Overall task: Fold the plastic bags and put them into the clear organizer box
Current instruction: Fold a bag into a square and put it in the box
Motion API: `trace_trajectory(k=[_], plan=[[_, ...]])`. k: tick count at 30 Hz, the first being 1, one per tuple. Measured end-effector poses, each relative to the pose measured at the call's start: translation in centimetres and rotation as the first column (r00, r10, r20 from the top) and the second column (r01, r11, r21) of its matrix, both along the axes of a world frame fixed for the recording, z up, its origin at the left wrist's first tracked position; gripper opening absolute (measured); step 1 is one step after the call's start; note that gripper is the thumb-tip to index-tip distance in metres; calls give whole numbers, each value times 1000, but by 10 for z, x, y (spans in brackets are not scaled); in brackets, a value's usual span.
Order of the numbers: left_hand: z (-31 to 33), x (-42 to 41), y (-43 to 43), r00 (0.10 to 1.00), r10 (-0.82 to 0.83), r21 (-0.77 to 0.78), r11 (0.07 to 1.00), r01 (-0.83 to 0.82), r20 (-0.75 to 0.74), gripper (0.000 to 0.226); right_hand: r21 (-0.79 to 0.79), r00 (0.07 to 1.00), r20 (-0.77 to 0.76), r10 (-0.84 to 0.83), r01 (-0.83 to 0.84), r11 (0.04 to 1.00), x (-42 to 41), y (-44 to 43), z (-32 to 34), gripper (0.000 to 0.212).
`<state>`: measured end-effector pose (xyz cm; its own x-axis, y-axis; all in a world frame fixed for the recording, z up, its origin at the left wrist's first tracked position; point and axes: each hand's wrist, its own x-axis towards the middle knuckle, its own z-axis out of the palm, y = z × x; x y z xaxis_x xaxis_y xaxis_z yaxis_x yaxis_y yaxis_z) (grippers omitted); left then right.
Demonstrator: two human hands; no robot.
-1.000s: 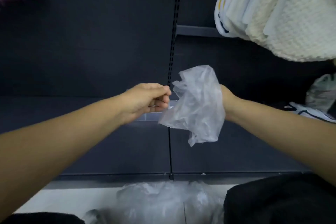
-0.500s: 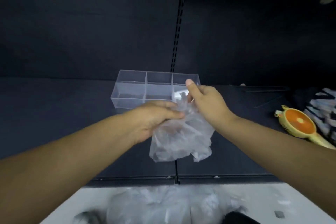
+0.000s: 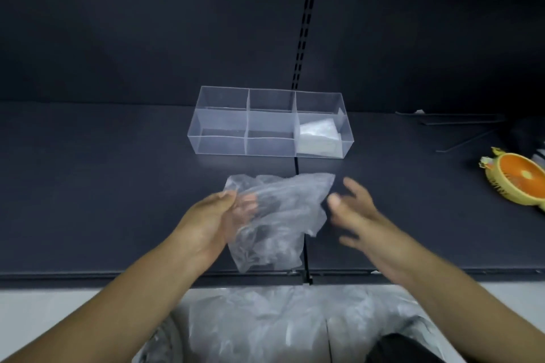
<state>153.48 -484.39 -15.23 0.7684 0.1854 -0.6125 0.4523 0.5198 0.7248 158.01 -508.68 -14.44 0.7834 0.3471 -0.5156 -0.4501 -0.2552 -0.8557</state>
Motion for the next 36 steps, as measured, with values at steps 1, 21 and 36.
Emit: trace_trajectory(k=[1, 21, 36], plan=[[-4, -3, 0, 1000, -2, -14, 1000, 2, -23, 25, -13, 998, -62, -26, 25, 1000, -7, 6, -7, 106], [-34, -14, 15, 966, 41, 365, 929, 57, -256, 13, 11, 927, 218, -305, 310, 951, 42, -4, -14, 22], [-2, 89, -13, 779, -622, 599, 595, 536, -78, 55, -8, 985, 168, -41, 43, 999, 31, 43, -18, 10]])
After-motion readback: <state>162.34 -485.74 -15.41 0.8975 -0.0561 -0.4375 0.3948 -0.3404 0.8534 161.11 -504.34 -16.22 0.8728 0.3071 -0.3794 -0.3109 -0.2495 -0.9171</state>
